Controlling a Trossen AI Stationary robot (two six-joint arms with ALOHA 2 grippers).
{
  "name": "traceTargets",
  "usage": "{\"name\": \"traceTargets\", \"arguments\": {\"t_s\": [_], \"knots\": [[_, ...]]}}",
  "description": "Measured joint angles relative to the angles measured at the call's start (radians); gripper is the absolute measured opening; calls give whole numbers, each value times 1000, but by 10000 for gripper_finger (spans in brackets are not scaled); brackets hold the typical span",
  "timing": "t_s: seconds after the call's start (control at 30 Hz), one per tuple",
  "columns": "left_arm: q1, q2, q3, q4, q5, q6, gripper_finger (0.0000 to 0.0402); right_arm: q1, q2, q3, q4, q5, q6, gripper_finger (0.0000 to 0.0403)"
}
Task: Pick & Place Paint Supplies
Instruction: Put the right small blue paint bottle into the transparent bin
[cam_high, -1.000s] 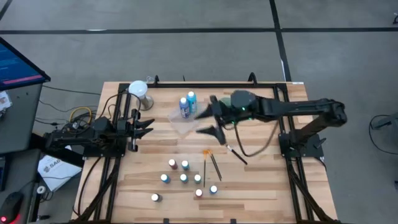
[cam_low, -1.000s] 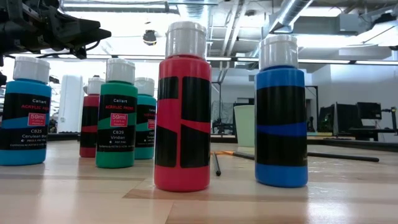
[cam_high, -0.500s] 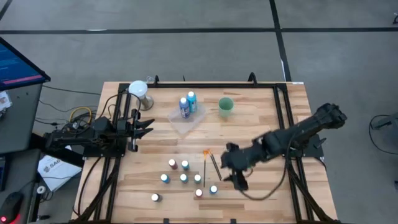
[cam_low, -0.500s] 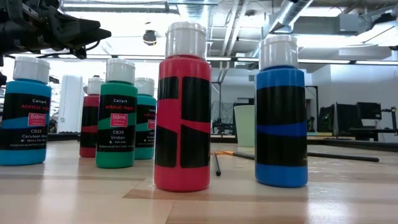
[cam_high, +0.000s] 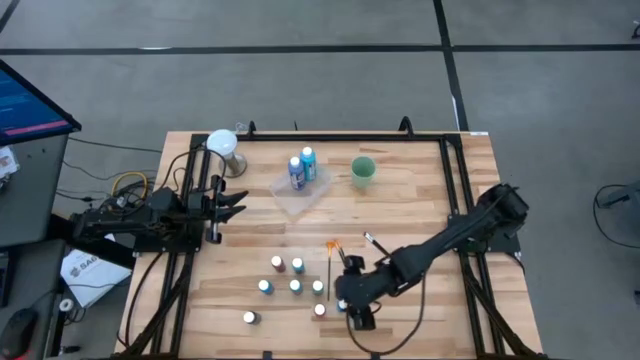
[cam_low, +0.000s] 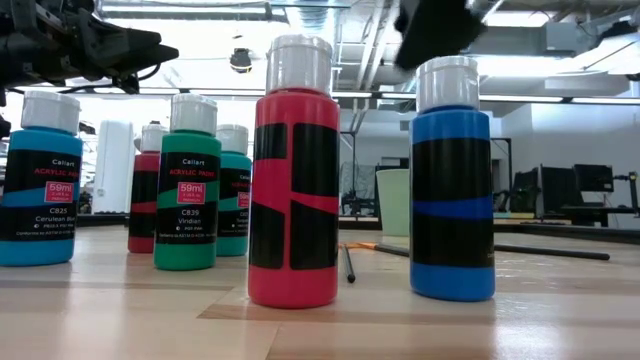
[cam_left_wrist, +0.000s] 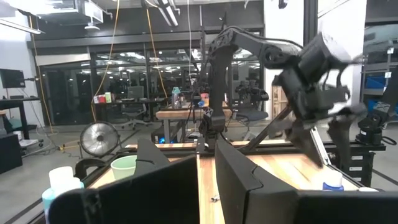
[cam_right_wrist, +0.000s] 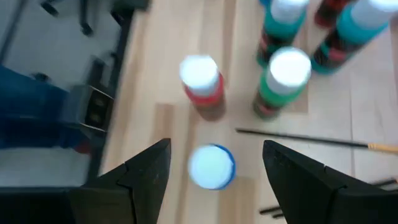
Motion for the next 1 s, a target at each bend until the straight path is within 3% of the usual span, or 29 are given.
{"name": "traceTargets", "arguments": {"t_s": [0.37, 0.73, 1.0], "knots": [[0, 0, 0, 0, 0, 0, 1, -4, 63, 0, 3, 14, -4, 247], [0, 0, 0, -1, 0, 0, 1, -4, 63, 0, 0, 52, -20, 185], [0, 0, 0, -1, 0, 0, 1, -2, 63, 0, -5, 51, -20, 169]]}}
